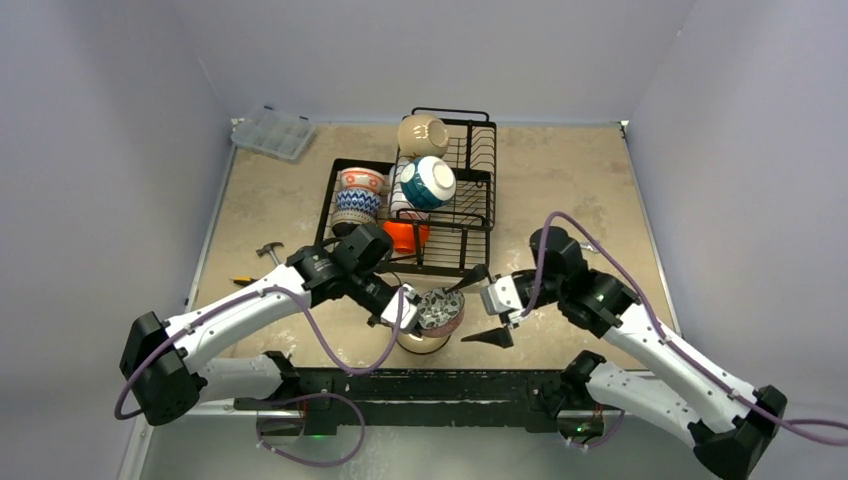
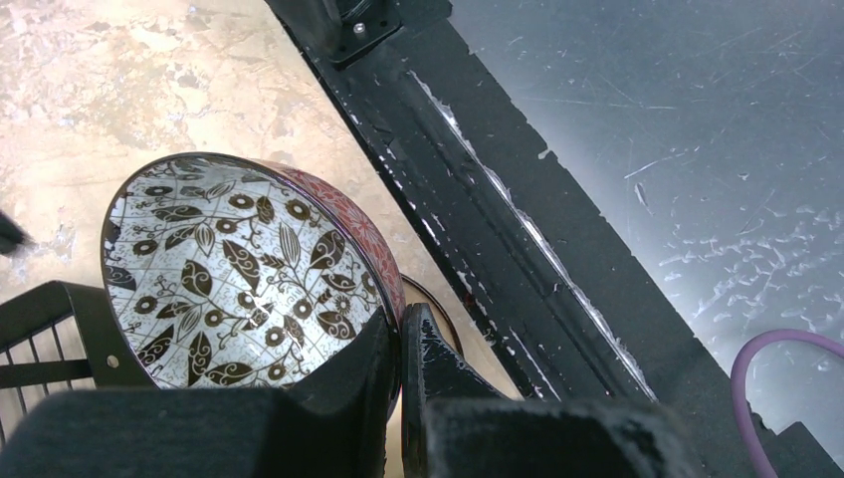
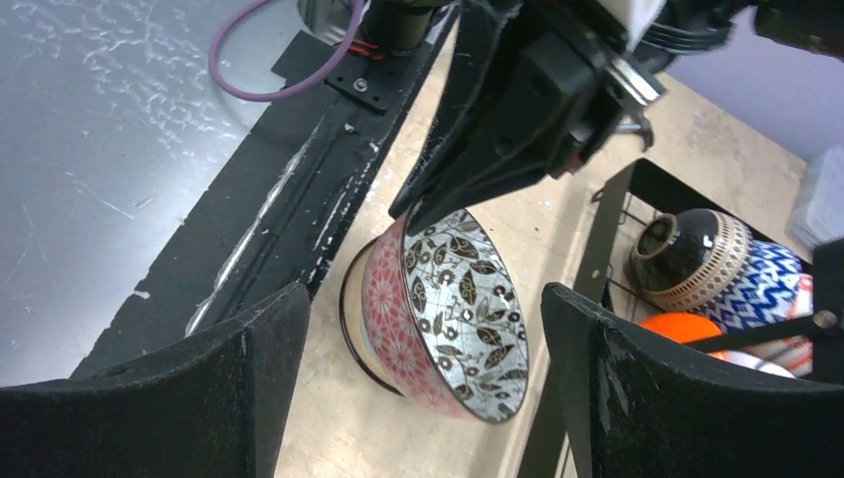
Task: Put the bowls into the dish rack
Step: Turn the bowl upside down on the dish rack.
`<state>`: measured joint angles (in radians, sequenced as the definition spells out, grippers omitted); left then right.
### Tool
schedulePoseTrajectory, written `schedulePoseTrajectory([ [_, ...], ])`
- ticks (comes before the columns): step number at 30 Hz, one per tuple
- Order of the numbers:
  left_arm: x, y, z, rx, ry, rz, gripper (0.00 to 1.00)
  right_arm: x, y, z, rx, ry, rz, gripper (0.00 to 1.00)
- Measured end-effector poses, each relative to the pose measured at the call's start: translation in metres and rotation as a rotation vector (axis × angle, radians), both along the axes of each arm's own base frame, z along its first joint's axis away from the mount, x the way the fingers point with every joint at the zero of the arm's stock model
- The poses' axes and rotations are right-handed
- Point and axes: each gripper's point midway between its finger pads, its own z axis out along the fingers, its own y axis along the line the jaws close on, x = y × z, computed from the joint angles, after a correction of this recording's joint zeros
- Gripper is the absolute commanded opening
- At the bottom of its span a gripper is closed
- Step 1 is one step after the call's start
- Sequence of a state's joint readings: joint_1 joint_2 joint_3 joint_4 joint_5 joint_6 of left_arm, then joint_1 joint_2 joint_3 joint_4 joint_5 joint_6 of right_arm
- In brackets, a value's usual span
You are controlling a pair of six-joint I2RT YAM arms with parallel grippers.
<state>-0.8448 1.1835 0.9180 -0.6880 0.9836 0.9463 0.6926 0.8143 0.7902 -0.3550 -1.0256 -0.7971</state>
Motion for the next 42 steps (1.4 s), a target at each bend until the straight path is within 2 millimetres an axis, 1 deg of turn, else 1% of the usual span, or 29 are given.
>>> schedulePoseTrajectory([
  [3,-0.002,0.001,0.000,0.006,0.008,-0.019,0.00,-0.007,0.012,-0.010,-0.039,-0.005,0.030,0.80],
  [6,-0.005,0.003,0.001,0.015,0.015,-0.032,0.00,-0.013,0.024,-0.029,-0.102,0.004,0.061,0.73],
  [8,-0.006,0.004,0.002,0.018,0.014,-0.039,0.00,-0.017,0.031,-0.045,-0.156,0.009,0.081,0.68],
  [10,-0.007,0.005,0.004,0.020,0.013,-0.043,0.00,-0.020,0.035,-0.060,-0.209,0.009,0.095,0.62],
  [12,-0.007,0.005,0.006,0.018,0.009,-0.048,0.00,-0.020,0.036,-0.072,-0.254,0.011,0.096,0.60],
  [13,-0.007,0.005,0.007,0.016,0.004,-0.051,0.00,-0.020,0.035,-0.075,-0.266,0.007,0.095,0.58],
  [15,-0.007,0.006,0.007,0.017,0.003,-0.054,0.00,-0.017,0.035,-0.079,-0.281,-0.008,0.081,0.48],
  [16,-0.008,0.006,0.007,0.018,0.003,-0.055,0.00,-0.015,0.035,-0.078,-0.281,-0.016,0.079,0.38],
  [19,-0.007,0.006,0.007,0.013,-0.003,-0.060,0.00,-0.012,0.037,-0.074,-0.274,-0.042,0.072,0.14],
  [20,-0.005,0.003,0.011,-0.003,-0.024,-0.064,0.00,-0.017,0.035,-0.076,-0.287,-0.029,0.086,0.05],
  [21,-0.003,0.001,0.015,-0.022,-0.037,-0.068,0.00,-0.020,0.032,-0.080,-0.308,-0.017,0.093,0.00],
  [26,-0.004,0.002,0.015,-0.016,-0.048,-0.075,0.00,-0.023,0.032,-0.082,-0.323,-0.001,0.109,0.00],
  [27,-0.003,0.002,0.015,-0.014,-0.048,-0.074,0.03,-0.023,0.032,-0.082,-0.322,-0.002,0.108,0.00],
  [28,-0.003,0.002,0.015,-0.013,-0.049,-0.073,0.08,-0.023,0.032,-0.082,-0.323,-0.001,0.108,0.00],
  [31,0.000,0.002,0.016,-0.008,-0.059,-0.052,0.35,-0.021,0.033,-0.081,-0.326,0.001,0.095,0.00],
  [33,0.009,0.002,0.018,-0.002,-0.096,0.005,0.48,-0.016,0.034,-0.078,-0.327,0.005,0.064,0.00],
  [34,0.015,0.003,0.020,-0.005,-0.122,0.044,0.52,-0.012,0.036,-0.075,-0.324,0.006,0.040,0.00],
  [38,0.037,0.013,0.036,-0.053,-0.241,0.239,0.68,0.003,0.043,-0.060,-0.293,-0.002,-0.045,0.00],
  [40,0.051,0.021,0.051,-0.111,-0.316,0.365,0.74,0.008,0.044,-0.053,-0.275,-0.005,-0.084,0.00],
  [42,0.065,0.032,0.069,-0.177,-0.381,0.497,0.77,0.012,0.045,-0.046,-0.254,-0.001,-0.120,0.00],
])
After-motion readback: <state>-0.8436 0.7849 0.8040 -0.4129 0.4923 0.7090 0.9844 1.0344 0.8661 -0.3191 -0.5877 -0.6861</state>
